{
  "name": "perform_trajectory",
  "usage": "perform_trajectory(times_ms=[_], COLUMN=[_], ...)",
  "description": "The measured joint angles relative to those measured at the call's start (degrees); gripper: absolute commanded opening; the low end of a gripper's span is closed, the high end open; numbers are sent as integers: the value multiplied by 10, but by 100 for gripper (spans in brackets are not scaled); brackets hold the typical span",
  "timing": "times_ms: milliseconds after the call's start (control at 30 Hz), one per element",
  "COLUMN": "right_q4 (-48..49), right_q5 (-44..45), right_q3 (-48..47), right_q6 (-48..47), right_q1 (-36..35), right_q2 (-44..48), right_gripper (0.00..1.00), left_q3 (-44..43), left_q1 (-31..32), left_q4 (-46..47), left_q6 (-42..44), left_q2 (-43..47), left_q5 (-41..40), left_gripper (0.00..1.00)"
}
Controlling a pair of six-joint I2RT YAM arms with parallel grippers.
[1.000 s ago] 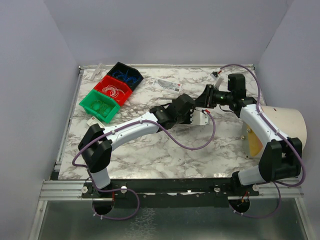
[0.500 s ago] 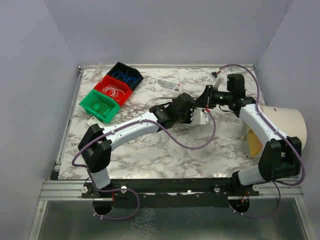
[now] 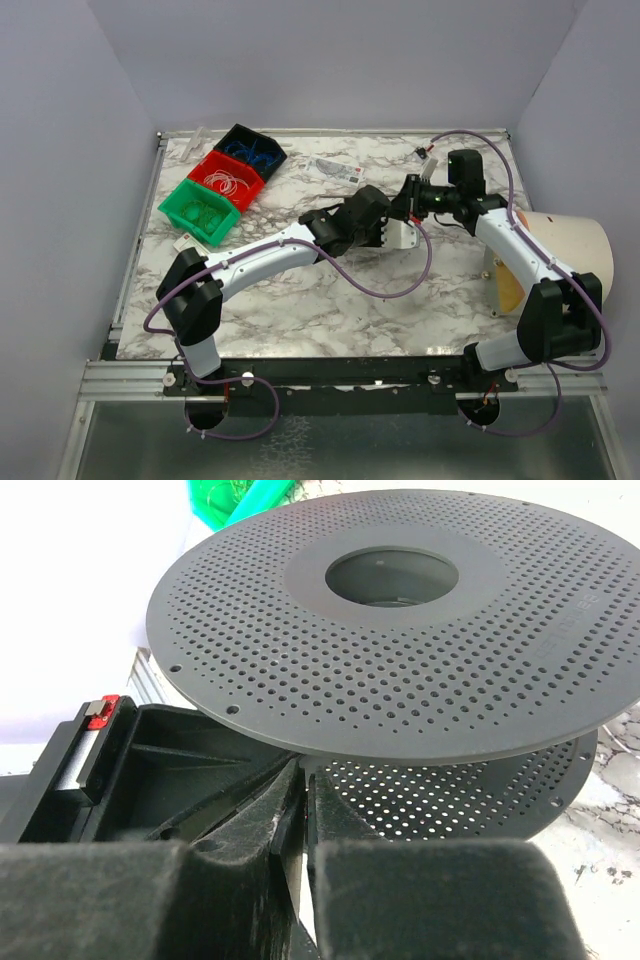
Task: Wrap the cables
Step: Wrap the cable around the cable reel.
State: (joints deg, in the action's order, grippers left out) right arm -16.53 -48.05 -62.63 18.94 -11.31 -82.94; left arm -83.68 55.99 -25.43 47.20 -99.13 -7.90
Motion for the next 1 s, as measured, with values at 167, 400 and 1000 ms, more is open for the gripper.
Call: perform_trajectory(times_ms=[167, 400, 1000], right_q4=[-1, -2, -10], right_q5=[0, -4, 61], right_q3=[0, -1, -18], right_q6=[-6, -7, -11], right_q1=[-1, -3, -3], right_q2=[0, 0, 17], right_gripper=[14, 35, 20], left_q3=[0, 0, 0], left_q1=[0, 0, 0], left_q4=[0, 0, 0], left_q6=[0, 0, 0], left_q2=[0, 0, 0], left_q5=[0, 0, 0], left_gripper=[0, 0, 0])
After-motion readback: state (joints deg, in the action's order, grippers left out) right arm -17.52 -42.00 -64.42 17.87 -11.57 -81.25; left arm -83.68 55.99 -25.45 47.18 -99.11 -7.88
